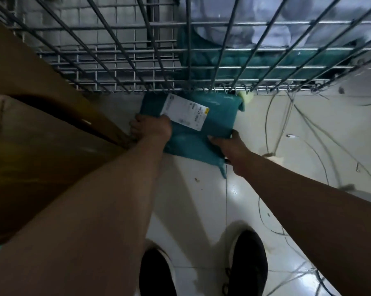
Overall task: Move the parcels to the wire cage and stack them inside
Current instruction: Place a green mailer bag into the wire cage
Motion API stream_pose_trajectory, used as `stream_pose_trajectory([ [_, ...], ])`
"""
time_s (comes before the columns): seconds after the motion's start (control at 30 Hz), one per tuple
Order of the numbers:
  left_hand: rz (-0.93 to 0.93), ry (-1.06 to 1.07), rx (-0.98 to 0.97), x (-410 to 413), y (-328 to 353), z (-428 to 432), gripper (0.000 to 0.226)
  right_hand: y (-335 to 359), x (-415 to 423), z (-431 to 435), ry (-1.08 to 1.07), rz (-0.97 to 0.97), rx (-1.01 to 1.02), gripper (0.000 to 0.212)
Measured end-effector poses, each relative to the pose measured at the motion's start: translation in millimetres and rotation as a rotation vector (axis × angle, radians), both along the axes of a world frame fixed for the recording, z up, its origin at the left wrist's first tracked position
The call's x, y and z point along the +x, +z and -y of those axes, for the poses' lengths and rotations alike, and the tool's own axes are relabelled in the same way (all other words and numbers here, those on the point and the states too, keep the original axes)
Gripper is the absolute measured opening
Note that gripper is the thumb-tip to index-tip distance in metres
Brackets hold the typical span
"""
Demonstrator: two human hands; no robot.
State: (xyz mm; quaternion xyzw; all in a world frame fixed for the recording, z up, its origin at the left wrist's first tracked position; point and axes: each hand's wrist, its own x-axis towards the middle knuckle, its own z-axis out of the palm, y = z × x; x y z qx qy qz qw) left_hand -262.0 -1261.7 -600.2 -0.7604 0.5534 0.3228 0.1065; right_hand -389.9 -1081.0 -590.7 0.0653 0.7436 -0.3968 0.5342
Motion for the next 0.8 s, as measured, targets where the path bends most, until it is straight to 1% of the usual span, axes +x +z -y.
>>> stream_pose_trajectory([
  [0.07, -0.074, 0.073, -0.008, 5, 0, -32, 0.087, 0, -5, -14, -0.007, -0.071, 0.045, 0.085],
  [0.13, -0.166, 0.176, 0.012, 12, -2, -69, 0.081, 0, -13, -36, 0.023, -0.142, 0.127, 0.092],
  [0.23, -0.276, 0.311, 0.065, 24, -1, -119, 0.082, 1, -22, -70, 0.020, -0.151, 0.187, 0.094],
  [0.33, -0.317, 0.277, 0.139, 38, 1, -150, 0.089, 11, -23, -104, 0.013, -0.139, 0.219, 0.089],
  [0.43, -0.314, 0.269, 0.202, 54, 24, -169, 0.081, 38, -17, -133, -0.035, -0.131, 0.190, 0.078],
  [0.57, -0.537, 0.459, 0.220, 84, 98, -197, 0.079, 105, -4, -159, -0.090, -0.096, 0.156, 0.074],
  [0.6, -0.590, 0.517, 0.220, 91, 122, -202, 0.075, 127, -1, -165, -0.096, -0.085, 0.140, 0.074],
  [0.67, -0.690, 0.620, 0.204, 103, 179, -208, 0.060, 175, 1, -172, -0.090, -0.086, 0.099, 0.075],
  [0.7, -0.723, 0.639, 0.208, 109, 207, -210, 0.059, 202, 1, -174, -0.083, -0.096, 0.081, 0.076],
  [0.8, -0.804, 0.607, 0.300, 134, 288, -213, 0.081, 286, 5, -172, -0.036, -0.122, 0.035, 0.078],
])
